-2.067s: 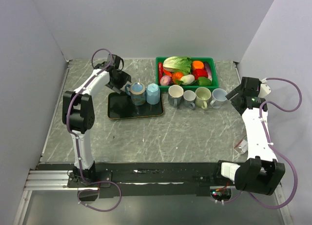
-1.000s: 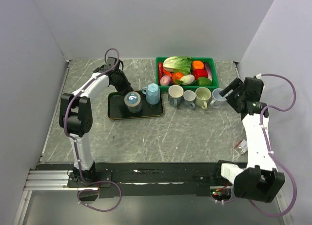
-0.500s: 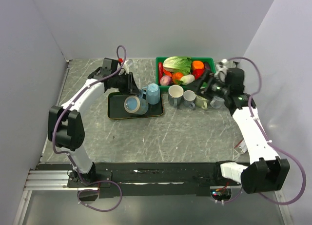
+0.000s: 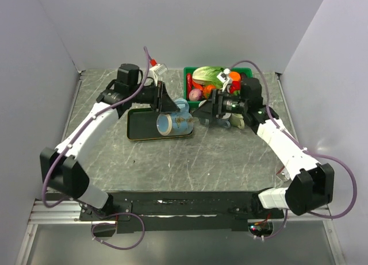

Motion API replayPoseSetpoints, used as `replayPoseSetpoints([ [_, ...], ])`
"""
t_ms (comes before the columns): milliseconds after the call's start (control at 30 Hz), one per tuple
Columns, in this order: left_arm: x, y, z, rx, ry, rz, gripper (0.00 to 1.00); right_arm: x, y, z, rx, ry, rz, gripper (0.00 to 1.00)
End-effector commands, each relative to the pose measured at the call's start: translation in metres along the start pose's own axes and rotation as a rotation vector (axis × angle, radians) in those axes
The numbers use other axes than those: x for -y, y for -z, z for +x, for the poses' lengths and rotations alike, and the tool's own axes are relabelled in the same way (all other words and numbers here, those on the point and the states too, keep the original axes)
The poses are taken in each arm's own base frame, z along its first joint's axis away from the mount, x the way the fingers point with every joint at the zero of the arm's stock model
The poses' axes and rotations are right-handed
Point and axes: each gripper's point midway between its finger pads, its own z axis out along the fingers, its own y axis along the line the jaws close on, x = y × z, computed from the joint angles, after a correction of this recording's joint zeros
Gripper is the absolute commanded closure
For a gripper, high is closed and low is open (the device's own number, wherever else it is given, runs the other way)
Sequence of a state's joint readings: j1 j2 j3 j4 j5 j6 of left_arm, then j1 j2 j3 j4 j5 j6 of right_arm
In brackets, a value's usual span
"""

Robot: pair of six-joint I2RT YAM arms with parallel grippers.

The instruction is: Turn the mug right side up

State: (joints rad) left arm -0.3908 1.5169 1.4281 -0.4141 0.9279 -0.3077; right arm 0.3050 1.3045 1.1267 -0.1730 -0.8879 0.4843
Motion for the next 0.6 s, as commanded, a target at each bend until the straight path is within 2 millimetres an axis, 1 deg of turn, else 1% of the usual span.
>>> replayPoseSetpoints([
  [0,0.077,0.024,-0.027,0.081,-0.165,0.216,0.99,-0.012,-0.013,-0.004,-0.017,0.178,-0.047,0.15],
  [67,0.087,0.026,-0.03,0.09,-0.175,0.221,0.99,-0.015,-0.014,-0.011,-0.01,0.2,-0.038,0.17],
  [100,0.091,0.027,-0.029,0.091,-0.182,0.229,0.99,-0.015,-0.015,-0.012,-0.01,0.202,-0.026,0.17],
  [167,0.097,0.027,-0.03,0.093,-0.191,0.234,0.99,-0.02,-0.016,-0.018,0.011,0.218,-0.025,0.18],
  [233,0.101,0.028,-0.031,0.096,-0.2,0.237,0.99,-0.031,-0.013,-0.023,0.033,0.231,-0.054,0.18],
  [367,0.112,0.03,-0.03,0.082,-0.228,0.273,0.99,-0.048,-0.008,-0.021,0.045,0.252,-0.11,0.16],
  [467,0.125,0.032,-0.026,0.059,-0.252,0.333,0.99,-0.05,-0.009,-0.017,0.03,0.27,-0.131,0.16],
  [500,0.129,0.034,-0.025,0.055,-0.26,0.351,0.99,-0.048,-0.011,-0.016,0.021,0.276,-0.136,0.16],
  [567,0.137,0.037,-0.021,0.041,-0.275,0.387,0.99,-0.051,-0.013,-0.017,0.019,0.288,-0.159,0.18],
])
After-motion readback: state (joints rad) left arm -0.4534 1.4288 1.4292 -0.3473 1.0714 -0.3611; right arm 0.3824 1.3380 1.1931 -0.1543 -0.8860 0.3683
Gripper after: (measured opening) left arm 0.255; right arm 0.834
